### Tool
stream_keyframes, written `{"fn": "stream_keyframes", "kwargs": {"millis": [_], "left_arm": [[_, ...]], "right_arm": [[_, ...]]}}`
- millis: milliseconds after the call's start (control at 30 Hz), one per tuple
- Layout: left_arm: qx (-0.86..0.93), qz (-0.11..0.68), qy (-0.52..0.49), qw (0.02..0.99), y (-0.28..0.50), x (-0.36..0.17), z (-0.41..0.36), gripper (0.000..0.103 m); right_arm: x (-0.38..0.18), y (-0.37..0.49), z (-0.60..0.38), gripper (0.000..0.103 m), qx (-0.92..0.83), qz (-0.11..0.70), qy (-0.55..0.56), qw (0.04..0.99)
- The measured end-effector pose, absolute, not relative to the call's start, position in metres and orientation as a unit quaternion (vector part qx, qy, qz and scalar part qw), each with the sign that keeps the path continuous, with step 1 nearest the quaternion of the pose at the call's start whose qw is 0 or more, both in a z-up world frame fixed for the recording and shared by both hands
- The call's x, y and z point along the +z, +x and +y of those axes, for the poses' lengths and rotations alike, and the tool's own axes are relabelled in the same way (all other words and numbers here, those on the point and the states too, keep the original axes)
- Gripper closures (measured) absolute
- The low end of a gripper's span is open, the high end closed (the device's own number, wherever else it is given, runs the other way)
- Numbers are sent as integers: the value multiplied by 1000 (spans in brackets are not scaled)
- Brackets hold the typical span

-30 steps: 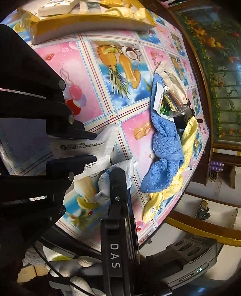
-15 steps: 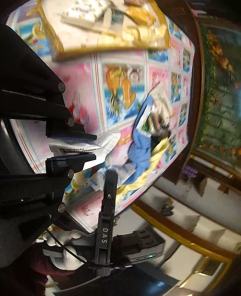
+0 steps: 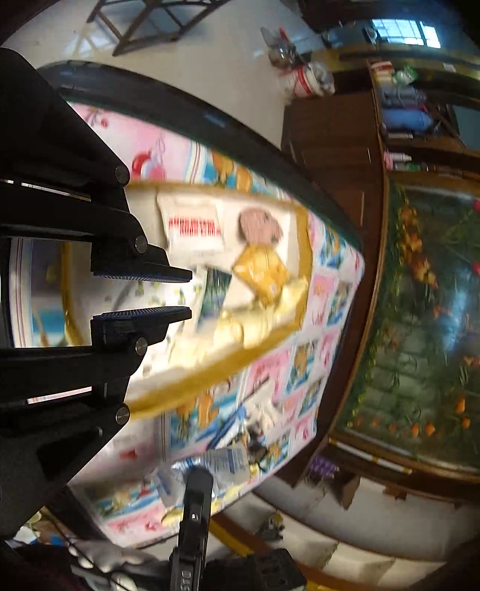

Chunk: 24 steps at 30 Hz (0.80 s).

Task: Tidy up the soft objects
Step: 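Carry the white packet into the box with the left gripper while the right drops the desiccant sachet there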

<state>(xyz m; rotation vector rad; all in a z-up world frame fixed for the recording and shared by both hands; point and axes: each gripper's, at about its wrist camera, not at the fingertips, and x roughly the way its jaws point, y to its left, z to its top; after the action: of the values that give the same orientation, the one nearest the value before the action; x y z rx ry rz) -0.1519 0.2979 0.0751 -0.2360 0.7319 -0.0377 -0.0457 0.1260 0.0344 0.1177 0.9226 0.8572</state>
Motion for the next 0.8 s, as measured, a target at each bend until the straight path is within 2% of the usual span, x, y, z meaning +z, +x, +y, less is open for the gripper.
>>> {"fn": "stream_keyframes", "kwargs": {"millis": [133,200,300,500,533,567,600,633,700,800], "left_arm": [[-43,347,-129,928,-162,74,300,91],[-65,337,-112,933,-166,78,288,84],[-85,329,-106,935,-163,80,270,82],[-59,330,-151,930,-163,74,282,82],[-55,330,-157,929,-165,73,285,81],[-51,331,-161,928,-166,72,287,70],[-46,332,-165,928,-167,70,289,54],[-42,333,-169,927,-168,69,291,47],[-41,334,-178,925,-170,67,294,44],[-43,331,-185,924,-175,66,297,43]], "right_arm": [[22,-36,126,77,378,446,57,810],[13,-32,120,77,360,455,48,813],[1,-23,118,77,342,471,49,812],[22,-24,148,78,366,444,37,817],[27,-25,156,77,379,436,37,815],[29,-24,163,76,394,432,42,810],[30,-22,171,72,409,430,48,803],[26,-17,180,55,420,438,50,793],[14,-6,192,38,414,469,50,779],[9,-3,187,38,407,474,63,778]]}}
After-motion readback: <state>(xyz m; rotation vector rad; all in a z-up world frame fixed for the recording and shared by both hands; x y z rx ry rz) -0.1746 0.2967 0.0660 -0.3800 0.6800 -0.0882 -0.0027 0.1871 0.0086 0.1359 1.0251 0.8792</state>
